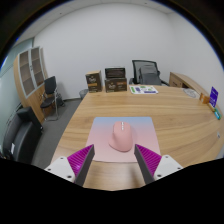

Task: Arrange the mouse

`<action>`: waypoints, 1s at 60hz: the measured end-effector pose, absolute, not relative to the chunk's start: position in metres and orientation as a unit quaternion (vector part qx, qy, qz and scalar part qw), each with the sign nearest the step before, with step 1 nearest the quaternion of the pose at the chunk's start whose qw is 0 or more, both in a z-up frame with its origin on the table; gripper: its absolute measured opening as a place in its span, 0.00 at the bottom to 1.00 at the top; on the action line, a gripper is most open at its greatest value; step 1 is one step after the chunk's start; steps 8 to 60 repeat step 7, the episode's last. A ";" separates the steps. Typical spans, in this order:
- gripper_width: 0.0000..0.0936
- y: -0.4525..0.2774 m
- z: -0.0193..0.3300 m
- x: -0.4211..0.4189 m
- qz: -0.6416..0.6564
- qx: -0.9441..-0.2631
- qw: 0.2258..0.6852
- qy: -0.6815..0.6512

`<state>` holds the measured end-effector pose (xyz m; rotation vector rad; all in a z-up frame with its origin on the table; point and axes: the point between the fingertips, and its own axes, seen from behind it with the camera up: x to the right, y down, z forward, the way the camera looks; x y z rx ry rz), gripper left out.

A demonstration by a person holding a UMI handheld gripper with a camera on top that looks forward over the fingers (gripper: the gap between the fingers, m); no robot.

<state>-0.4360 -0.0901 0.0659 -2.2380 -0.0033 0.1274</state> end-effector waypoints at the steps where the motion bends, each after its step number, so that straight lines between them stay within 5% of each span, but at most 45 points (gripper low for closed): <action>1: 0.89 -0.099 0.070 -0.437 0.051 -0.898 0.437 -0.001; 7: 0.89 -0.154 0.089 -0.442 0.055 -0.901 0.431 0.005; 60: 0.89 -0.154 0.089 -0.442 0.055 -0.901 0.431 0.005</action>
